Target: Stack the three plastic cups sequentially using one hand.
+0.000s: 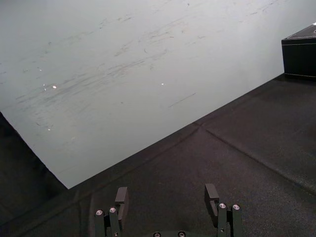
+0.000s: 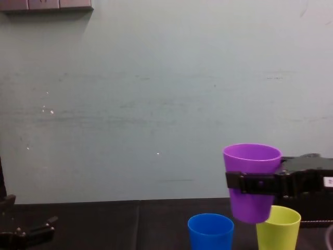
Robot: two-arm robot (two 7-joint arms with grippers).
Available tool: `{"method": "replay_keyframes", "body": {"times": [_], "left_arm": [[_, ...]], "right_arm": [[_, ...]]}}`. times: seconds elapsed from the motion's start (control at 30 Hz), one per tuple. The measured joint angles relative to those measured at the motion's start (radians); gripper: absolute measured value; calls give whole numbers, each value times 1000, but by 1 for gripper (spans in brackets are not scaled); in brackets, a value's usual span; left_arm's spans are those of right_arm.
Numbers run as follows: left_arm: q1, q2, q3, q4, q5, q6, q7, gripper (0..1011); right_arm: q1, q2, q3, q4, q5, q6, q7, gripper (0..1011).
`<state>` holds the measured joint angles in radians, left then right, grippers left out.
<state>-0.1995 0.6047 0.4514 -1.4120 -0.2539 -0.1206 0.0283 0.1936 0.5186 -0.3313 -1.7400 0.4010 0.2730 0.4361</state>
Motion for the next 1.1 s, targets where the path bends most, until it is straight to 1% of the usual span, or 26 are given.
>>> {"method": "replay_keyframes", "body": {"times": [0.13,0.17,0.23,0.43,0.57,0.87,1.1], "left_arm": [[0,0,0,0,0,0,0,1011],[0,0,0,0,0,0,0,1011],[0,0,0,0,0,0,0,1011],[0,0,0,0,0,0,0,1011],[0,0,0,0,0,0,0,1011],[0,0,0,0,0,0,0,1011],[0,0,0,0,0,0,0,1011]], "right_arm": [[57,-18,-32,53,3,-6,11,734],[57,-18,-32,53,3,-6,11,734],[87,-30,-52,91,2,-30,19,734],[136,-55,-85,164,-1,-68,28,735],[153,-64,-98,192,0,-82,34,735],[172,-77,-120,237,0,-99,37,735],[178,-81,-133,257,-2,-108,43,735]]}}
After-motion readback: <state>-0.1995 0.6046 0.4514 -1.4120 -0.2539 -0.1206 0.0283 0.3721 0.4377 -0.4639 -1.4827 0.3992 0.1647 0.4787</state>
